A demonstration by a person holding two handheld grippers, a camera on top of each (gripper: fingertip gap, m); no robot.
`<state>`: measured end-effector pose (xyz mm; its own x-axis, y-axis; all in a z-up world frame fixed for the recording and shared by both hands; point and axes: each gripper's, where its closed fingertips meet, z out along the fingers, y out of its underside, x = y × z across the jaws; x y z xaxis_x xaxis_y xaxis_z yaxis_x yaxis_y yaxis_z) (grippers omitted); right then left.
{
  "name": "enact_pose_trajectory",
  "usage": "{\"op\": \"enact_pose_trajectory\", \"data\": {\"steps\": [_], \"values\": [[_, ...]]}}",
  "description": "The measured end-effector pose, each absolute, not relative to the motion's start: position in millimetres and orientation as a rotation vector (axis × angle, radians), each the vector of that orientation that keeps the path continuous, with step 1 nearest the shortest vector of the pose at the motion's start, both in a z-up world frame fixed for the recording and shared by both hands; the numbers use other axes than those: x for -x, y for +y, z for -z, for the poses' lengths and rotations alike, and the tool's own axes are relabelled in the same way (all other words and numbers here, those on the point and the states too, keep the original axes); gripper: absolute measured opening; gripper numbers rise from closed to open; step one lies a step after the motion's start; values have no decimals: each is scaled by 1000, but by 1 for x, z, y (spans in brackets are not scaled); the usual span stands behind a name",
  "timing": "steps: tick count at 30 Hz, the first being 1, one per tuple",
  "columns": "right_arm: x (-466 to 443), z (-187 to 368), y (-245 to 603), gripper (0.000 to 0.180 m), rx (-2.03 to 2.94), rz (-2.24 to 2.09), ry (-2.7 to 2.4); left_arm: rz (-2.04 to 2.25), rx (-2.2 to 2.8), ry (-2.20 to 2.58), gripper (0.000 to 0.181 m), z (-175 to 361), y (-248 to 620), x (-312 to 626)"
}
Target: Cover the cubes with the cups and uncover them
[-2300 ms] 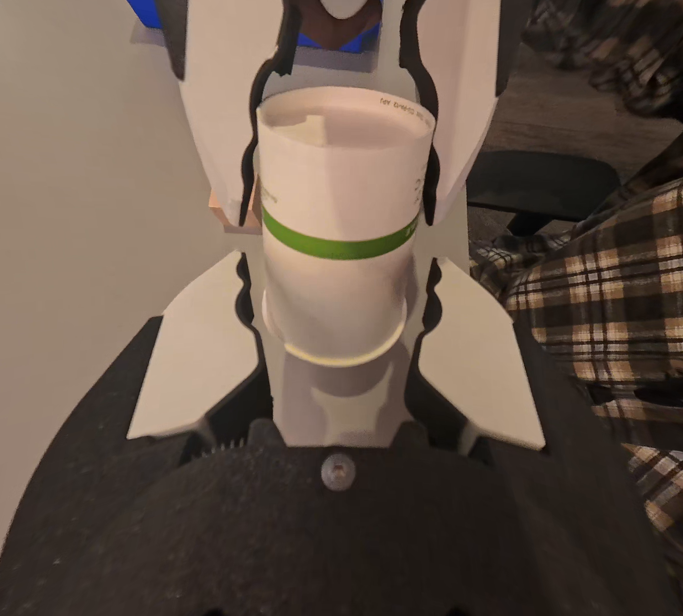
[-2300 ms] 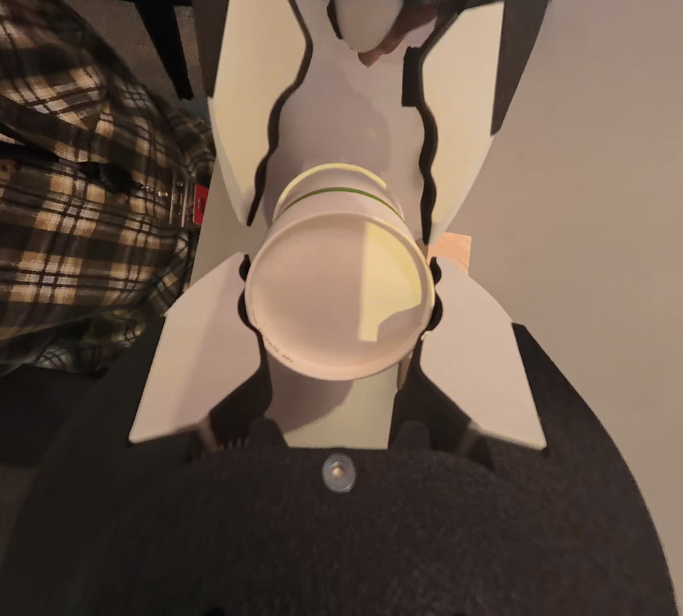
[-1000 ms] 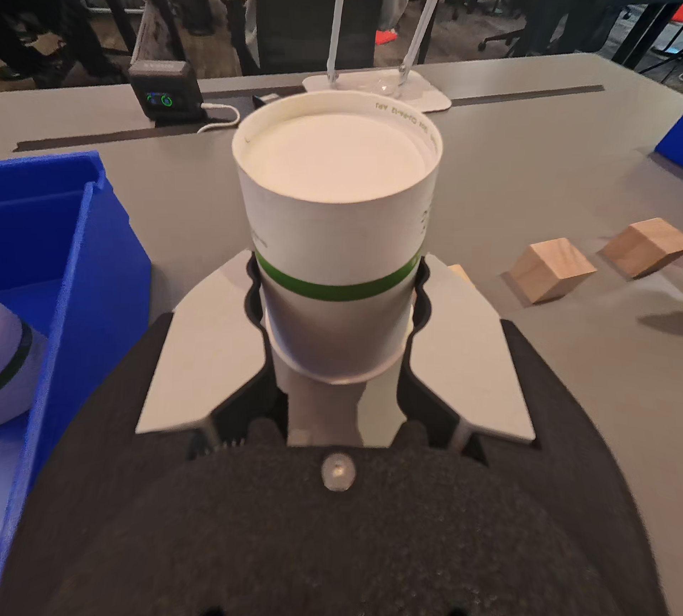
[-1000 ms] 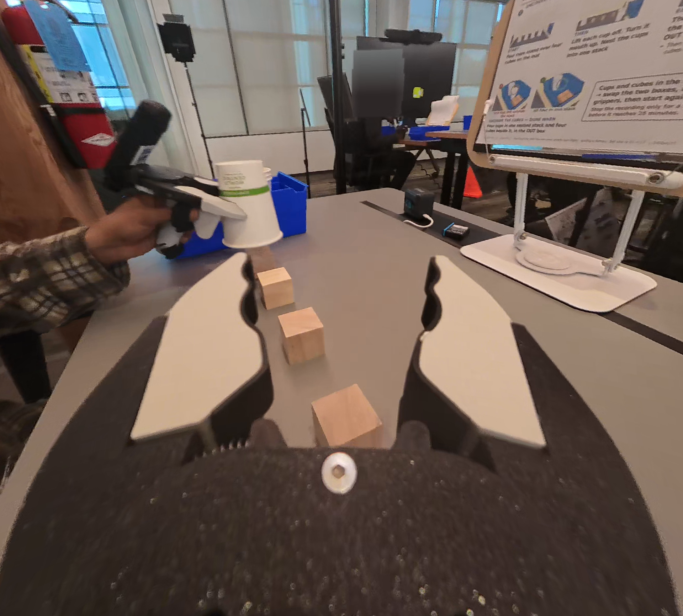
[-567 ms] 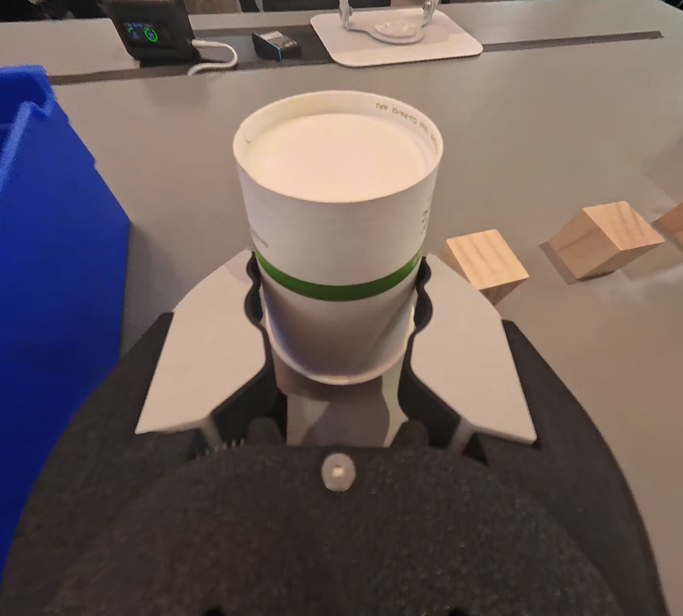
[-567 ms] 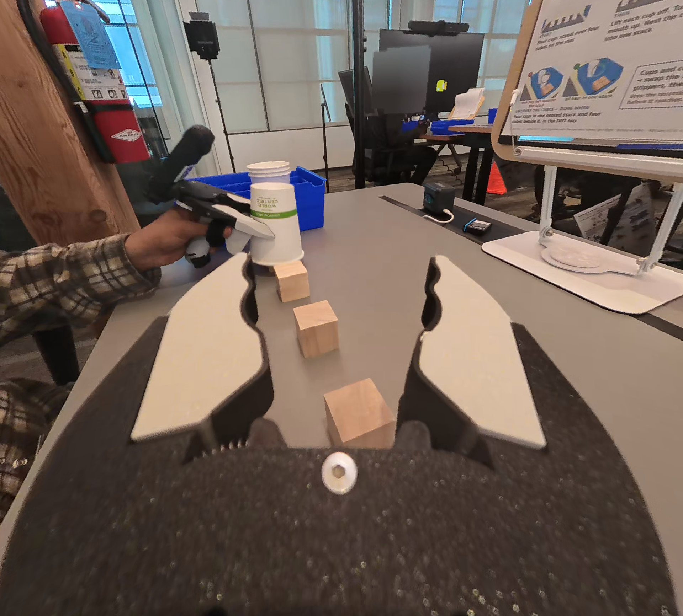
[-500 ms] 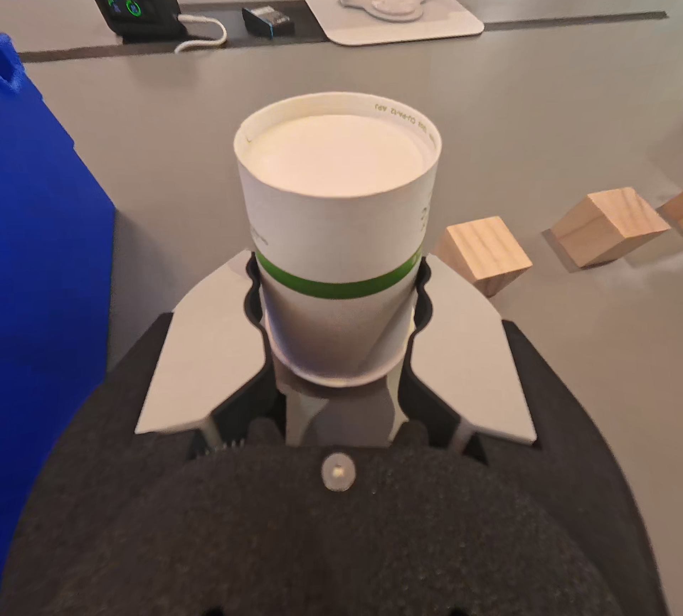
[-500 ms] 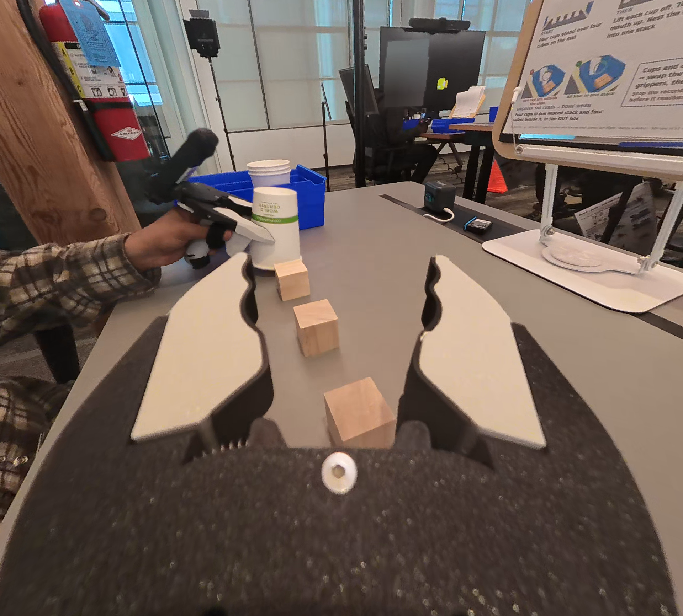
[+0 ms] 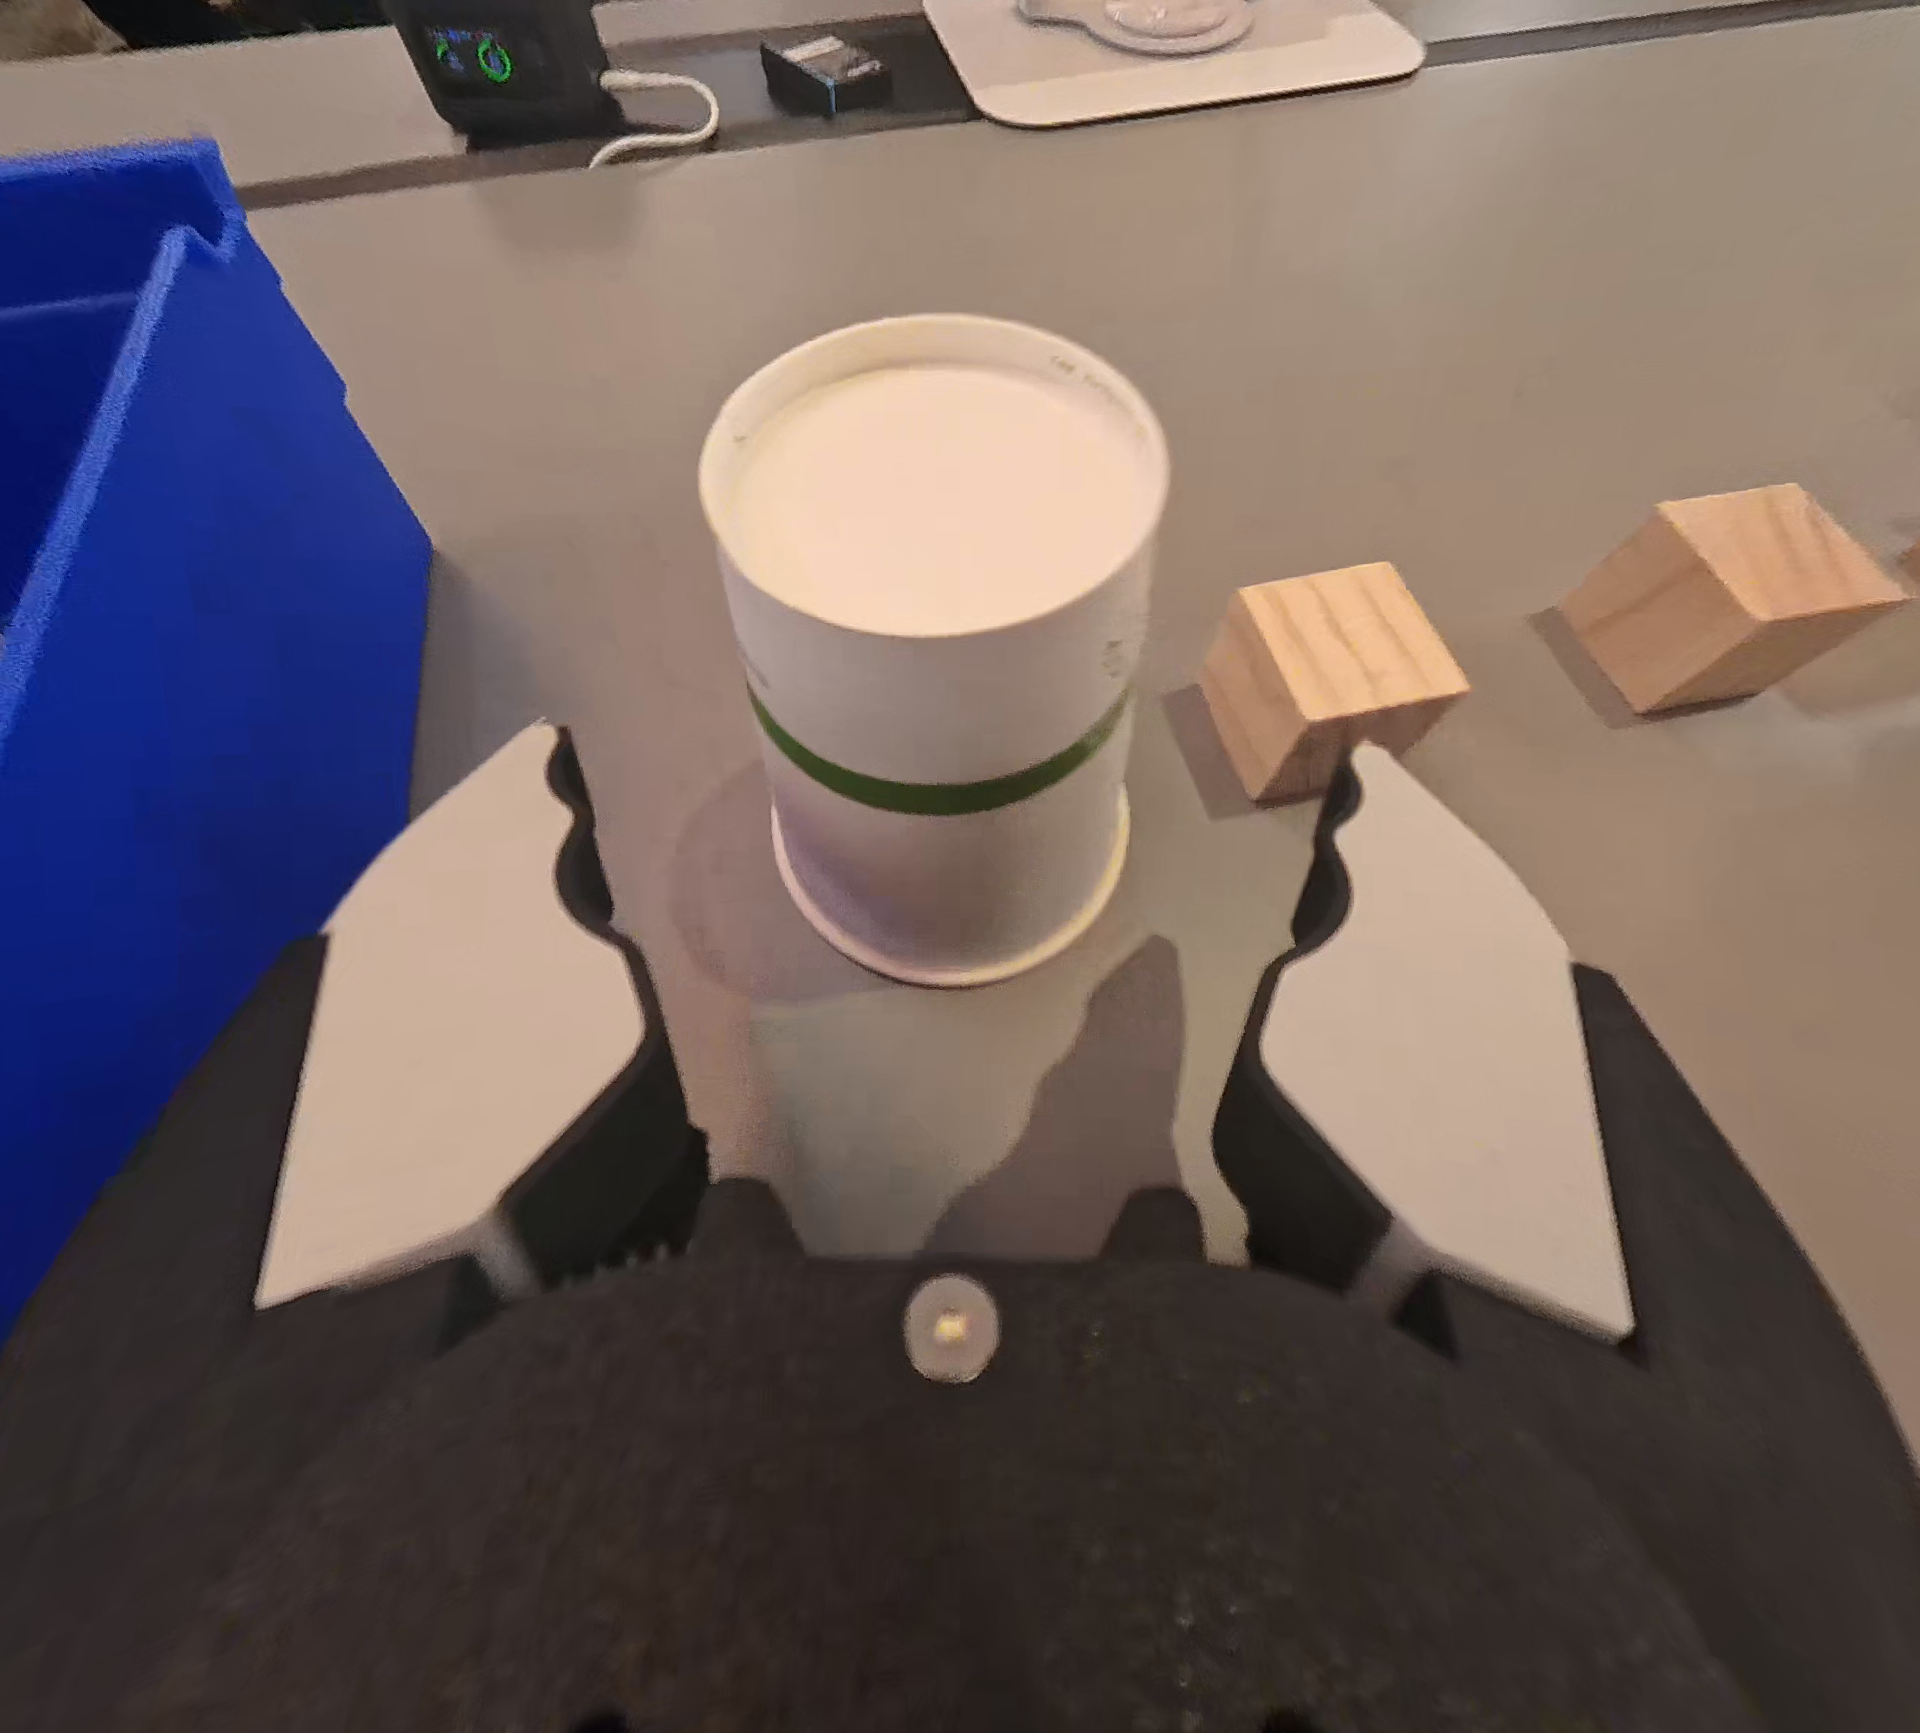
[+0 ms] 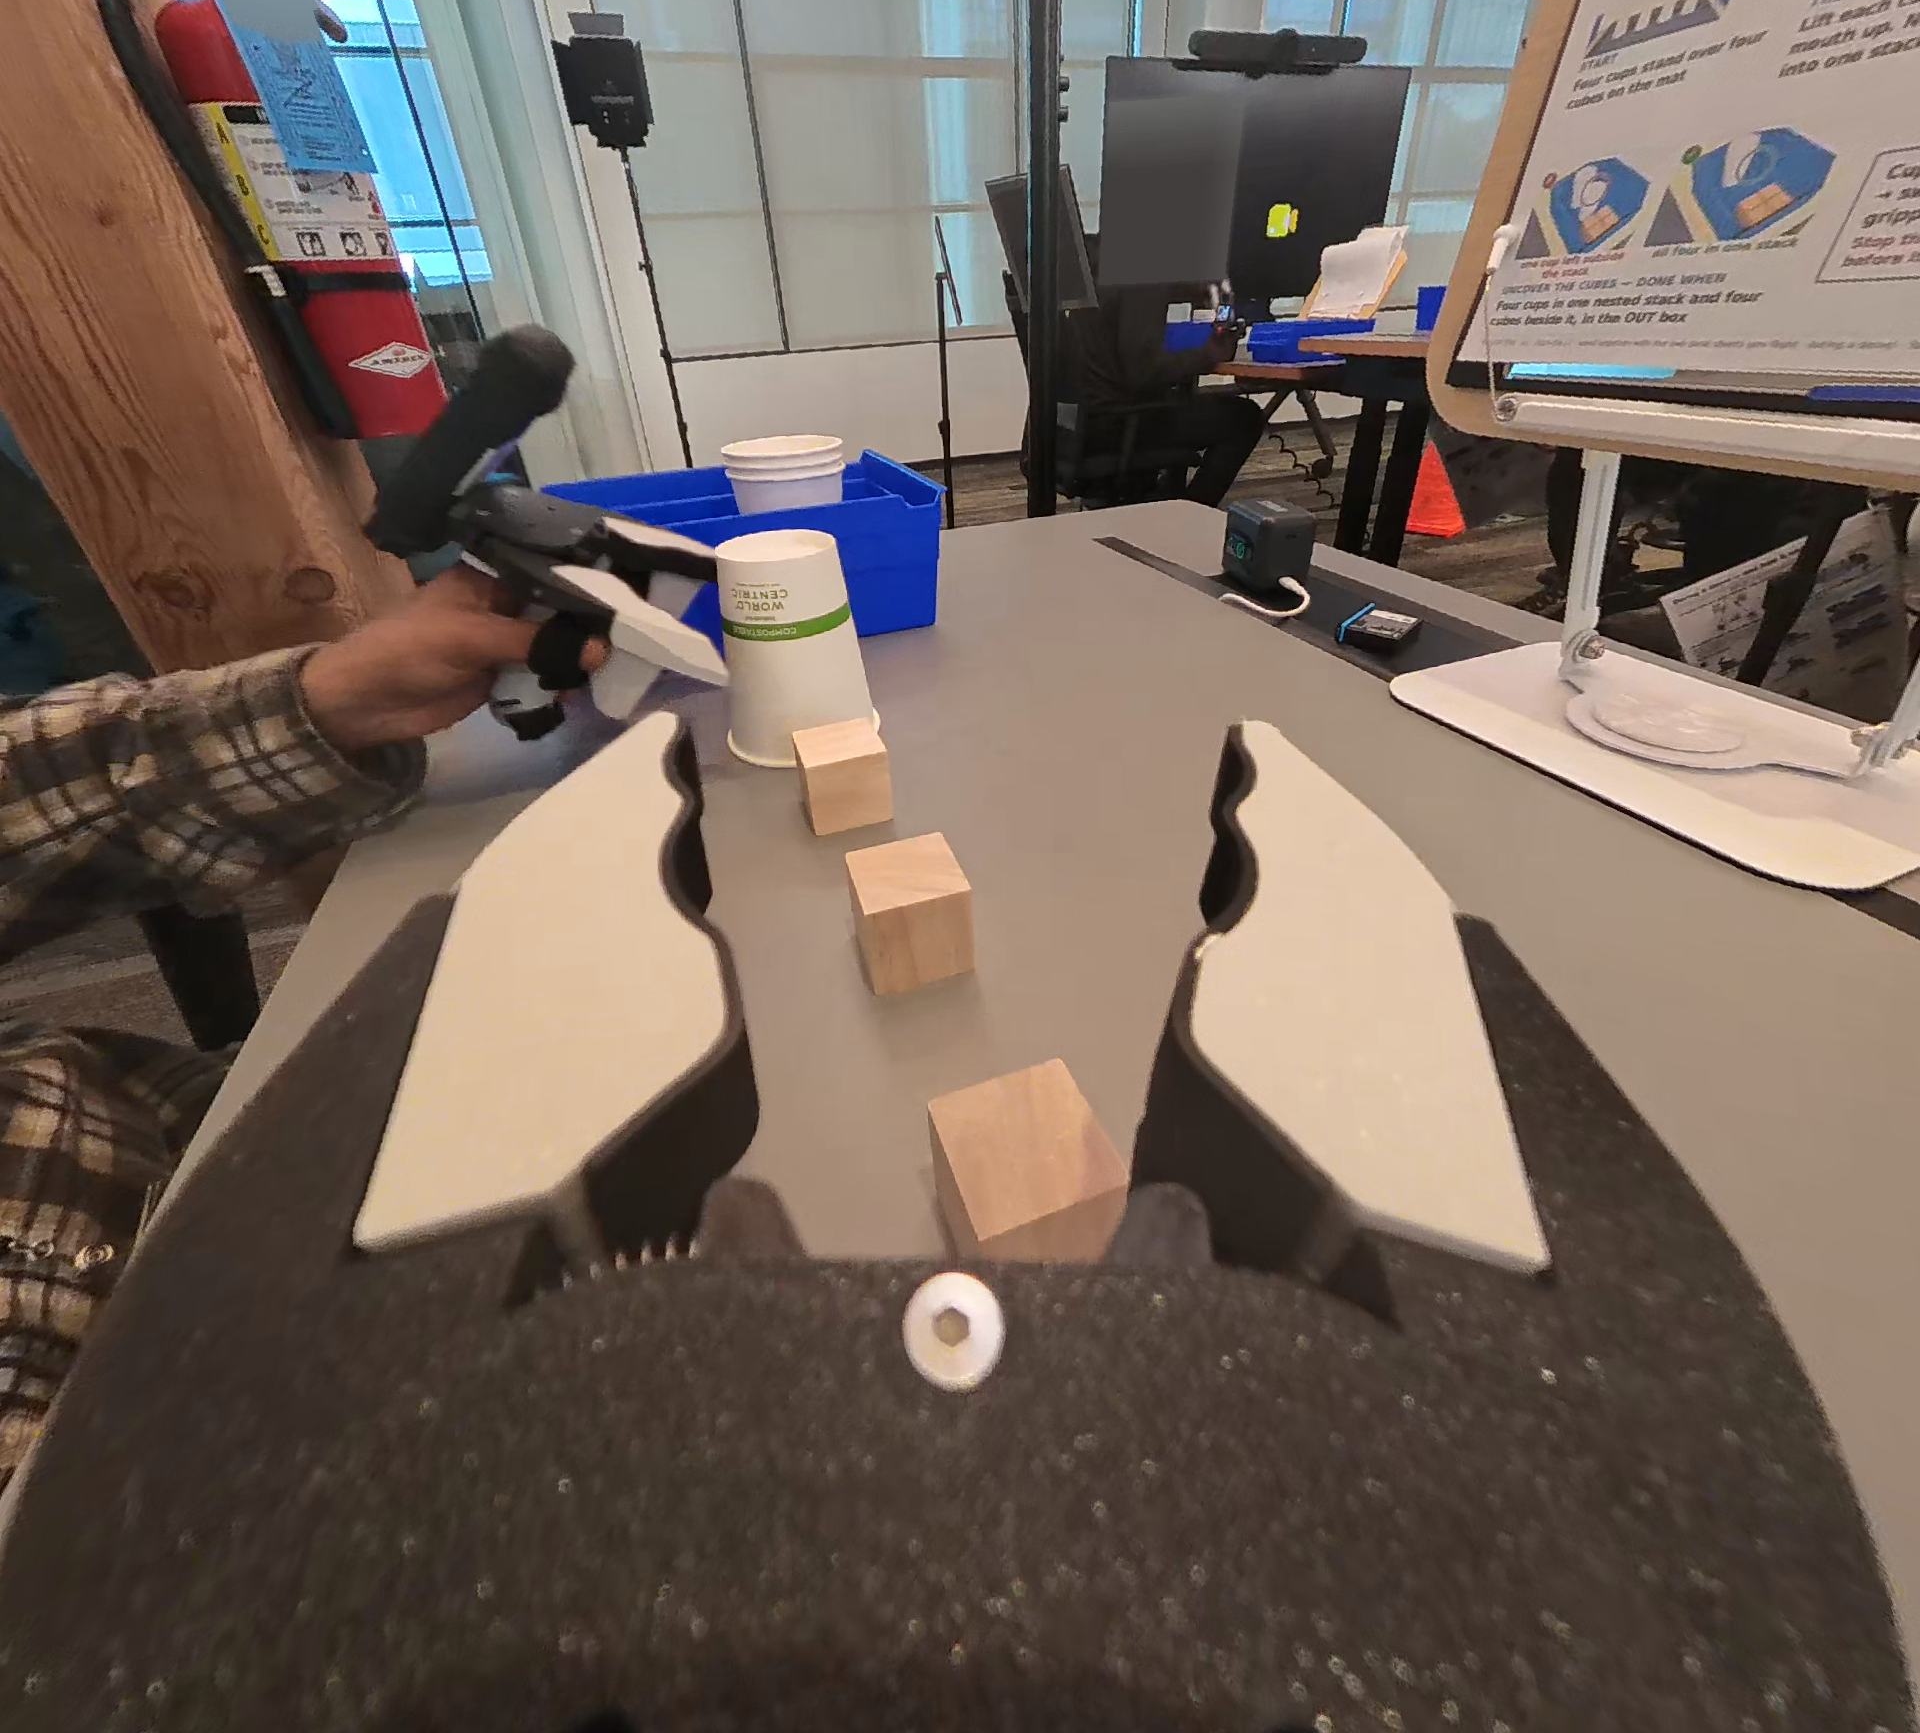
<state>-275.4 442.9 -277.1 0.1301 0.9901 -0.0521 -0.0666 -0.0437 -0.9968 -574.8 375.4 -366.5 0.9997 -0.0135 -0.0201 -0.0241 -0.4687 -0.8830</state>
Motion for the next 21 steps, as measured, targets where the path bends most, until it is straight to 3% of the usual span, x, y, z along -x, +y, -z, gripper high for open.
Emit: {"op": "enact_pose_trajectory", "data": {"steps": [6, 14, 21], "values": [[274, 276, 442, 94, 1249, -1169, -1043, -15, 2071, 181, 123, 339, 331, 549], [279, 277, 437, 95, 1244, -1193, -1068, -75, 2047, 430, 106, 239, 281, 596], [281, 282, 435, 94, 1252, -1208, -1079, -175, 2200, 622, 70, 205, 302, 686]]}}
